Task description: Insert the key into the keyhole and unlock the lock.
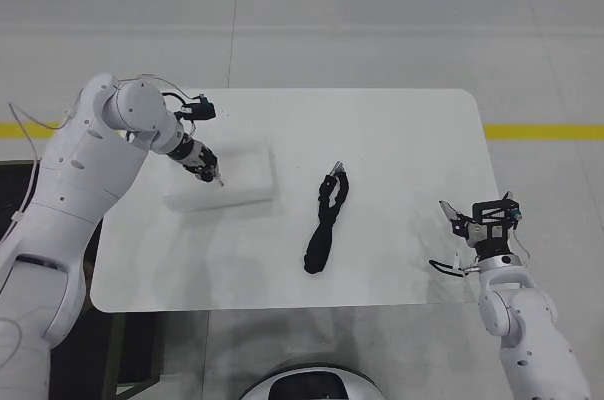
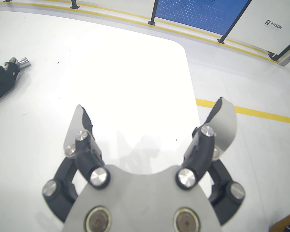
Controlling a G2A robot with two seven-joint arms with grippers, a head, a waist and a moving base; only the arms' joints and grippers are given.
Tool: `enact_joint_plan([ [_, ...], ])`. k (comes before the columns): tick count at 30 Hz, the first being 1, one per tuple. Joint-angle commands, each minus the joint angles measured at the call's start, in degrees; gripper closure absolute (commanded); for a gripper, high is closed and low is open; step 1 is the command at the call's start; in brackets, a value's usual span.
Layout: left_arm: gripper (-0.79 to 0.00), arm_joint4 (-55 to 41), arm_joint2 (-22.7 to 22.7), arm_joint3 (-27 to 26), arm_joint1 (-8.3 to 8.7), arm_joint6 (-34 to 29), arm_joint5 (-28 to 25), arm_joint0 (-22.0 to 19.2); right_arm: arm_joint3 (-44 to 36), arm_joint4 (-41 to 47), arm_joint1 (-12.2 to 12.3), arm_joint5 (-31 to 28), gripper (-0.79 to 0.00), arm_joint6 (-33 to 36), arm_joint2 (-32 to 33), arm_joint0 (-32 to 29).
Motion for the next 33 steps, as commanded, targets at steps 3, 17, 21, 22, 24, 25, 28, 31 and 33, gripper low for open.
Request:
enact_joint_plan([
  [3, 0.0, 4.4, -2.0, -6.4, 1.11, -1.5, 2.8, 0.9, 0.0, 0.0, 0.0, 0.0, -0.785, 0.0, 0.0, 0.0],
  [17, 0.0, 4.1, -6.6, -12.8, 4.21, -2.0, 15.3, 6.1, 0.0, 0.0, 0.0, 0.0, -0.785, 0.0, 0.0, 0.0],
  [21, 0.0, -0.5, -1.6, -10.2, 5.23, -2.0, 14.3, 5.6, 0.0, 0.0, 0.0, 0.0, -0.785, 0.0, 0.0, 0.0],
  [22, 0.0, -0.3, -0.4, -9.4, 5.46, -2.0, 15.1, 4.3, 0.0, 0.0, 0.0, 0.0, -0.785, 0.0, 0.0, 0.0],
  [24, 0.0, -0.8, -0.8, -8.1, 5.76, -2.0, 16.1, 2.2, 0.0, 0.0, 0.0, 0.0, -0.785, 0.0, 0.0, 0.0],
  [25, 0.0, -1.8, -1.8, -8.0, 5.88, -1.4, 16.7, 1.7, 0.0, 0.0, 0.0, 0.0, -0.785, 0.0, 0.0, 0.0],
  [28, 0.0, -7.5, -7.4, -9.3, 6.69, 2.3, 18.3, 2.6, 0.0, 0.0, 0.0, 0.0, -0.785, 0.0, 0.0, 0.0],
  [31, 0.0, -19.4, -16.1, -9.2, 7.99, 7.7, 15.0, 6.8, 0.0, 0.0, 0.0, 0.0, -0.785, 0.0, 0.0, 0.0],
  [33, 0.0, -29.8, -22.1, -7.8, 8.68, 10.5, 10.6, 11.3, 0.0, 0.0, 0.0, 0.0, -0.785, 0.0, 0.0, 0.0],
])
